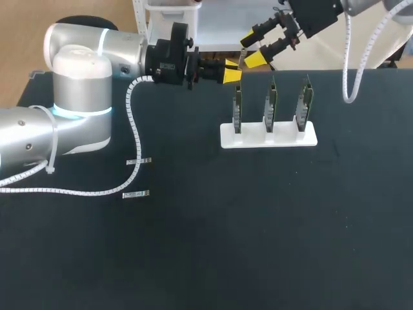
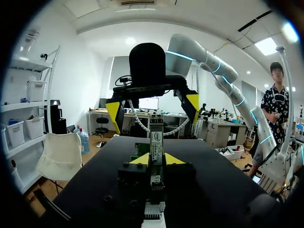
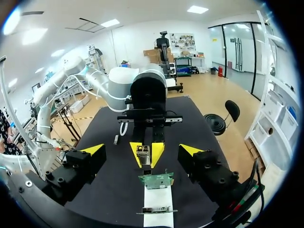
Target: Pick up the optical module with the left hand, and insert it into the network port with the right hand.
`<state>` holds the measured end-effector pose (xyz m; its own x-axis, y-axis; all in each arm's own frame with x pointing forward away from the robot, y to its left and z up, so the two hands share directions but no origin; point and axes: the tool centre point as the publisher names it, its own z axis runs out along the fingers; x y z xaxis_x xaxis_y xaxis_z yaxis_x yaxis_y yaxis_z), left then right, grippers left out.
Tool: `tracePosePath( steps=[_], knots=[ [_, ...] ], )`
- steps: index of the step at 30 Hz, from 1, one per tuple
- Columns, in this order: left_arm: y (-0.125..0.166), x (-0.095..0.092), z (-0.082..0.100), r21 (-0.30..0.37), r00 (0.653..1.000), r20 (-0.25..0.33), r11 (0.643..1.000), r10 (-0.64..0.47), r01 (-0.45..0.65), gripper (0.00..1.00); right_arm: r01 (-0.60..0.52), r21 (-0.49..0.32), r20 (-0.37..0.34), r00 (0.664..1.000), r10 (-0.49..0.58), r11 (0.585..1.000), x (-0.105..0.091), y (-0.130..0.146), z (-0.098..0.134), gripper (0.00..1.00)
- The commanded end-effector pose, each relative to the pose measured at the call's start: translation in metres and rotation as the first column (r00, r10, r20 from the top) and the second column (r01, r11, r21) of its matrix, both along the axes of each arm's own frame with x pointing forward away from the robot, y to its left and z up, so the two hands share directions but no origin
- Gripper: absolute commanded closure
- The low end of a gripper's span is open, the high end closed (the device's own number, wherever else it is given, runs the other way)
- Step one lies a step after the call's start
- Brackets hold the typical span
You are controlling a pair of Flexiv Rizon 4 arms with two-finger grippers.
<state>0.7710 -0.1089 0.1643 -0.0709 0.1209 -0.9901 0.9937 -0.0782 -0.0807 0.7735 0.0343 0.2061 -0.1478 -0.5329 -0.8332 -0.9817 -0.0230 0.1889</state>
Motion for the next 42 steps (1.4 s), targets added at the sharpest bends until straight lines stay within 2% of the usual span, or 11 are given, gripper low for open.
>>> tracePosePath(
  steps=[1, 19, 34, 35, 36, 42],
  knots=[
    [-0.0003, 0.0012, -0.0003, 0.001, 1.0, 0.0, 1.0, -0.002, 0.002, 1.0, 0.004, -0.006, 0.01, 1.0, -0.004, 1.0, 0.0008, 0.0041, -0.0012, 0.0],
    [-0.0003, 0.0012, -0.0003, 0.001, 1.0, 0.0, 1.0, -0.002, 0.002, 1.0, 0.012, -0.035, 0.062, 0.998, -0.01, 0.999, -0.0012, 0.01, -0.0036, 0.0],
    [-0.0003, 0.0012, -0.0003, 0.001, 1.0, 0.0, 1.0, -0.002, 0.002, 1.0, 0.029, -0.039, 0.067, 0.997, -0.027, 0.999, -0.0005, 0.0083, -0.004, 0.0],
    [-0.0003, 0.0012, -0.0003, 0.001, 1.0, 0.0, 1.0, -0.002, 0.002, 1.0, 0.031, -0.038, 0.069, 0.997, -0.028, 0.999, -0.0005, 0.0082, -0.0041, 0.45],
    [-0.0003, 0.0012, -0.0003, 0.001, 1.0, 0.0, 1.0, -0.002, 0.002, 1.0, 0.035, -0.034, 0.073, 0.997, -0.033, 0.999, -0.0004, 0.0082, -0.0041, 1.0],
    [-0.0003, 0.0012, -0.0003, 0.001, 1.0, 0.0, 1.0, -0.002, 0.002, 1.0, 0.037, -0.033, 0.08, 0.996, -0.034, 0.999, -0.0007, 0.0077, -0.0049, 1.0]
  ],
)
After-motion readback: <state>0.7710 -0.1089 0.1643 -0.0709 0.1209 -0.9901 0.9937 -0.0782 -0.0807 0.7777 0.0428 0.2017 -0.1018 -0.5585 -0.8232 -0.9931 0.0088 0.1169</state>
